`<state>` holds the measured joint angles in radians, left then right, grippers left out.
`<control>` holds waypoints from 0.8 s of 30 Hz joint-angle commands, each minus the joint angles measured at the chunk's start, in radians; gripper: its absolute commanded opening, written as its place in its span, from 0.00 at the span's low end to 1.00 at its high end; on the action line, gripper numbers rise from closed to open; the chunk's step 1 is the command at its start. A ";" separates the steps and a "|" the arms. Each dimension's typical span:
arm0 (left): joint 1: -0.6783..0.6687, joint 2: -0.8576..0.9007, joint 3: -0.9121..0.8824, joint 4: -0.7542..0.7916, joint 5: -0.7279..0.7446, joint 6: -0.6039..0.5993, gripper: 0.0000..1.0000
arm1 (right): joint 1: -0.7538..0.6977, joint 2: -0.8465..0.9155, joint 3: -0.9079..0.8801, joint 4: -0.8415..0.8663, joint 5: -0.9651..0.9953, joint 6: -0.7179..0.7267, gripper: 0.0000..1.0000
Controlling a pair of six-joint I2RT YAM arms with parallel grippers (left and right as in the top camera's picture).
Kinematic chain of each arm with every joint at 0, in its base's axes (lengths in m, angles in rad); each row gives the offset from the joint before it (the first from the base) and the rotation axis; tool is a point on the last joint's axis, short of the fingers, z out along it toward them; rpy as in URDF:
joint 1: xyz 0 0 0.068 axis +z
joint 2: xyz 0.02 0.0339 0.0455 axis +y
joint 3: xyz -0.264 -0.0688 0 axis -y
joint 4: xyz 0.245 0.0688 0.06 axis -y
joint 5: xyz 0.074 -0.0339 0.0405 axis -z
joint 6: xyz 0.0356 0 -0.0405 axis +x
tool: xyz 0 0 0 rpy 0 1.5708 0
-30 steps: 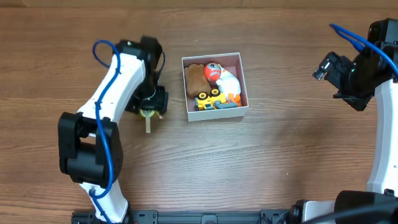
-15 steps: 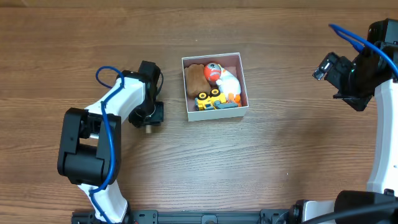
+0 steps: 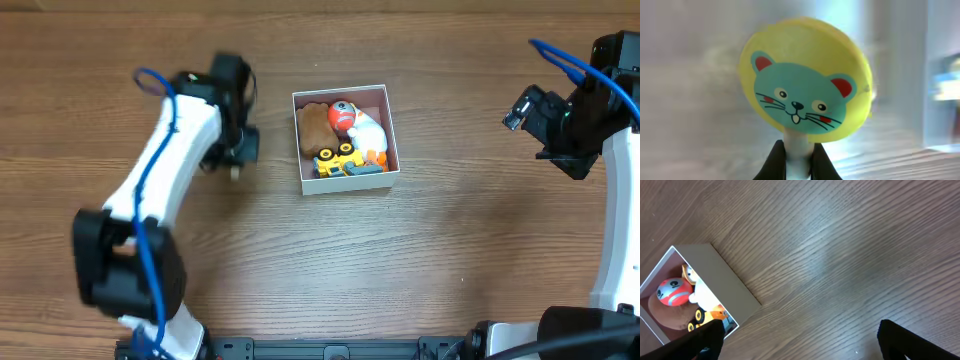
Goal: Pack container
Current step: 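Carry the lollipop into the box and release it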
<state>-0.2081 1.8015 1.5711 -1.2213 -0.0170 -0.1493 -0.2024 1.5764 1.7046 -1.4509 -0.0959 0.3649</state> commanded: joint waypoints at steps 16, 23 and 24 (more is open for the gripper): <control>-0.350 0.208 0.185 0.204 0.097 0.400 0.04 | -0.001 -0.003 0.002 0.001 0.016 -0.005 1.00; -0.350 0.269 0.186 0.158 0.148 0.387 0.55 | -0.001 -0.003 0.002 0.000 0.016 -0.005 1.00; -0.350 0.266 0.188 0.145 0.148 0.385 0.62 | -0.001 -0.003 0.002 0.000 0.016 -0.005 1.00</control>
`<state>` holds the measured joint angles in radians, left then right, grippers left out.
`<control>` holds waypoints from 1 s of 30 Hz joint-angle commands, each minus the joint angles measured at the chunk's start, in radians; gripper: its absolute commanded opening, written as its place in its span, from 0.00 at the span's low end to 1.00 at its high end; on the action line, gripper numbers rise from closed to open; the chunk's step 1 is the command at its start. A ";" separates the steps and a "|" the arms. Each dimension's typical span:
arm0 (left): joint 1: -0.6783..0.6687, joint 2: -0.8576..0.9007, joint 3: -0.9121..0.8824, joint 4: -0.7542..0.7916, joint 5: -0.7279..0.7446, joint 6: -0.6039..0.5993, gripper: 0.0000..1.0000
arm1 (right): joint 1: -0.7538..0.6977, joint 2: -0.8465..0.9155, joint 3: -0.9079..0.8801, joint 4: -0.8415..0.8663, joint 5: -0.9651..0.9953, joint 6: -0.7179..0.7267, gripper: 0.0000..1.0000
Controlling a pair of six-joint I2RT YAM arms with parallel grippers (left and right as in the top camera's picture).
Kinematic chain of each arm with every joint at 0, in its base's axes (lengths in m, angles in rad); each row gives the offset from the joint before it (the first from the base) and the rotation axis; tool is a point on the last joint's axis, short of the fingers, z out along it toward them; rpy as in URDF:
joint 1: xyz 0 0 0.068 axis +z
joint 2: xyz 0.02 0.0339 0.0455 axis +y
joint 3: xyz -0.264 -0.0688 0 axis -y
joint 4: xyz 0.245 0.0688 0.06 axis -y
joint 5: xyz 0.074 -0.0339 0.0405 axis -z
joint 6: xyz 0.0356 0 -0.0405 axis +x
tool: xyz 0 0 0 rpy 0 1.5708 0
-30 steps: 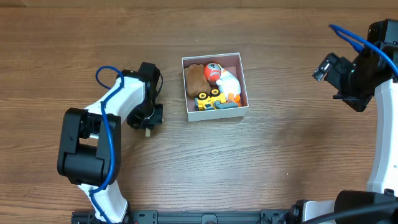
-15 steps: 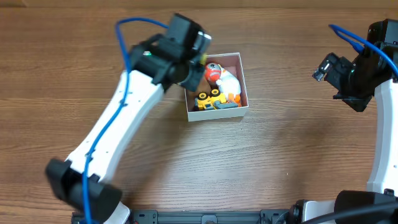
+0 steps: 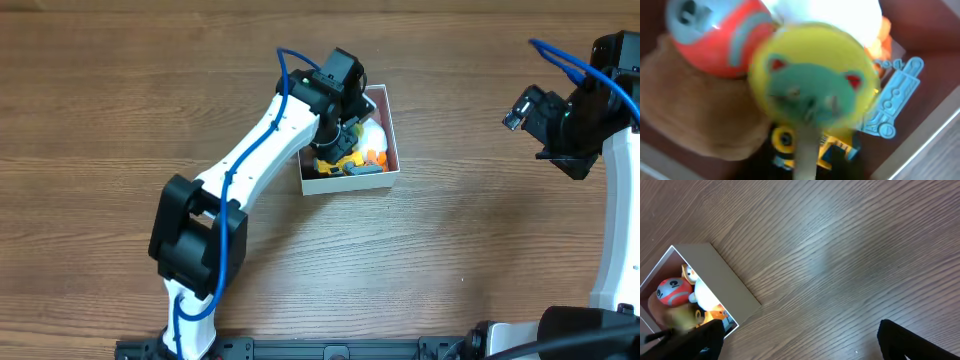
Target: Pack container
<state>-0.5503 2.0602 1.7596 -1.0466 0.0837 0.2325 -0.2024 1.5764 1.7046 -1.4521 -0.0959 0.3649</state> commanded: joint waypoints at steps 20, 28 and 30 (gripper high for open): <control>0.425 -0.452 0.470 -0.574 -0.142 -0.289 1.00 | 0.046 -0.324 0.042 0.136 -0.136 -0.217 1.00; 0.559 -0.713 0.429 -0.612 -0.251 -0.413 1.00 | 0.046 -0.644 0.042 0.157 -0.142 -0.216 1.00; 0.559 -0.714 0.429 -0.601 -0.251 -0.412 1.00 | 0.046 -0.645 0.042 0.149 -0.142 -0.216 1.00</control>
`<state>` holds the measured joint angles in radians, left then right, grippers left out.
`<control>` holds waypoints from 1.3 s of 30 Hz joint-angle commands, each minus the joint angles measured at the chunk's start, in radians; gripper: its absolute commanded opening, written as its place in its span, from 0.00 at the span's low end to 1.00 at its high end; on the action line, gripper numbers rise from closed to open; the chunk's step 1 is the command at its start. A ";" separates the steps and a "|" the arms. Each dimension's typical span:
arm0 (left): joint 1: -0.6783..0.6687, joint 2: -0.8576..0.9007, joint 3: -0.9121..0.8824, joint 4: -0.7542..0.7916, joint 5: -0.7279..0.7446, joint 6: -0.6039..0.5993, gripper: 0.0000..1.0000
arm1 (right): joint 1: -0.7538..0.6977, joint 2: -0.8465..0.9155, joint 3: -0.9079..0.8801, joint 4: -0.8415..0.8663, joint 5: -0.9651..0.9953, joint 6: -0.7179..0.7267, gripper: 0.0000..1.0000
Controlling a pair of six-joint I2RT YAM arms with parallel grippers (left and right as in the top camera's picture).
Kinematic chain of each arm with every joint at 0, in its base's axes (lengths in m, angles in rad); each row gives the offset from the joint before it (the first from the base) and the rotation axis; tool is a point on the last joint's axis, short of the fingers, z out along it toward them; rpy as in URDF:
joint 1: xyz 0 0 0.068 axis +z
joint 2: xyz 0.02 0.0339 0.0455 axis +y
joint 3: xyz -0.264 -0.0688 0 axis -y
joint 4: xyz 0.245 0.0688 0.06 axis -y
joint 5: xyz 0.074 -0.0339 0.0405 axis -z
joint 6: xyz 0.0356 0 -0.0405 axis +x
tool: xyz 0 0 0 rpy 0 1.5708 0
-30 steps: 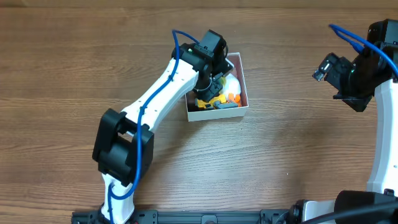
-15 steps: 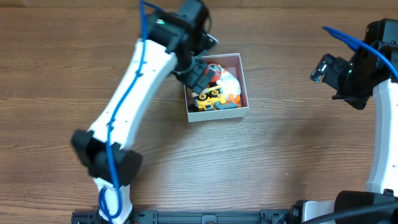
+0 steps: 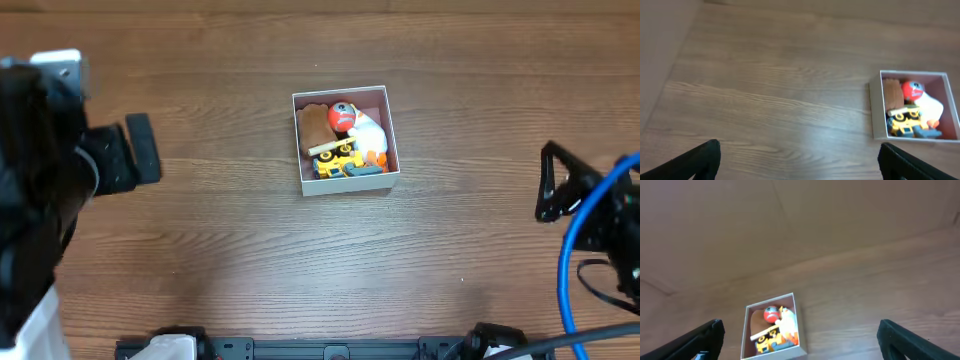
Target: Pack container
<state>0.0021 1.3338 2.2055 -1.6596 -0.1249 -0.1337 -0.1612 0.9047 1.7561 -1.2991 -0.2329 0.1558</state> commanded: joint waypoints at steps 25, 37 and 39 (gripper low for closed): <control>0.006 0.040 -0.017 0.010 -0.040 -0.047 1.00 | 0.005 -0.035 -0.189 0.053 0.021 -0.086 1.00; 0.006 0.040 -0.017 0.010 -0.040 -0.046 1.00 | 0.005 -0.728 -1.241 0.562 0.007 -0.086 1.00; 0.006 0.040 -0.017 0.010 -0.039 -0.046 1.00 | 0.005 -0.794 -1.296 0.562 0.015 -0.086 1.00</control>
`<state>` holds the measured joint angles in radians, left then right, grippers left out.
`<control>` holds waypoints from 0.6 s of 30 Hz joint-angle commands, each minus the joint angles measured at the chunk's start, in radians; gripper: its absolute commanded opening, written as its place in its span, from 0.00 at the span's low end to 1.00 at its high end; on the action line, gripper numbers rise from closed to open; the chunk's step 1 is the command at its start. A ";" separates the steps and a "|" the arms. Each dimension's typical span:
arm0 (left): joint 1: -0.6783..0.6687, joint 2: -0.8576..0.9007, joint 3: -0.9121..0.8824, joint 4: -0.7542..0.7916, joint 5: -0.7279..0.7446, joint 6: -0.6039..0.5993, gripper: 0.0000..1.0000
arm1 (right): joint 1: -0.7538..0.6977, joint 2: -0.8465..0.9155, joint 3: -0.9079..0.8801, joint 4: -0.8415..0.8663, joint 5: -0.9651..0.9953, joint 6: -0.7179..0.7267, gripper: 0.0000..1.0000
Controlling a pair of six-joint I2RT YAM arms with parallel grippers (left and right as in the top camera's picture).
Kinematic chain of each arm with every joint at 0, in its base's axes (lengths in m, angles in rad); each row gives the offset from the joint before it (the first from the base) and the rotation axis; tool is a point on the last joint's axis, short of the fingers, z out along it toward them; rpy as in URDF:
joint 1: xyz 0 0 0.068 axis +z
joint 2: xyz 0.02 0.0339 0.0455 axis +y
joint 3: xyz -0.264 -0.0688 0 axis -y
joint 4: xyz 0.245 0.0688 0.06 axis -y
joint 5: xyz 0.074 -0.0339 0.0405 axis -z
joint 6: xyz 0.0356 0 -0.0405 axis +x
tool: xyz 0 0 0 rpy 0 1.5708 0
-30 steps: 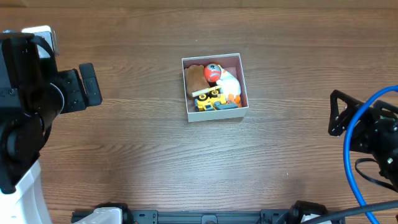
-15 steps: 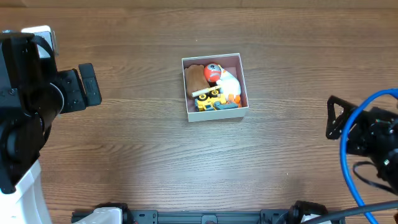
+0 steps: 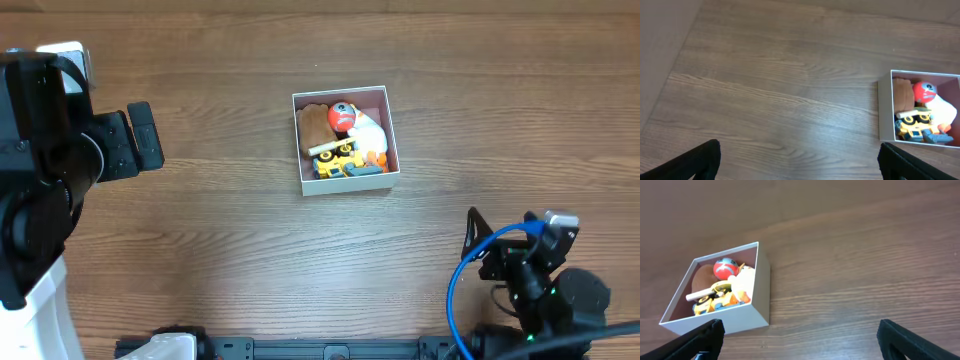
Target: Pack container
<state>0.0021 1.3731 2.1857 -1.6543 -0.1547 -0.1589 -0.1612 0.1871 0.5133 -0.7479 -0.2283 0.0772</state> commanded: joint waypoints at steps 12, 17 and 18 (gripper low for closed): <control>0.006 0.001 0.003 0.005 -0.010 -0.021 1.00 | 0.005 -0.184 -0.307 0.163 0.009 0.001 1.00; 0.006 0.001 0.003 0.005 -0.010 -0.021 1.00 | 0.005 -0.184 -0.332 0.125 0.010 0.000 1.00; 0.006 0.001 0.003 0.005 -0.010 -0.021 1.00 | 0.005 -0.184 -0.332 0.103 0.010 0.001 1.00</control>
<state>0.0021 1.3731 2.1857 -1.6535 -0.1551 -0.1589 -0.1612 0.0154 0.1883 -0.6266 -0.2237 0.0772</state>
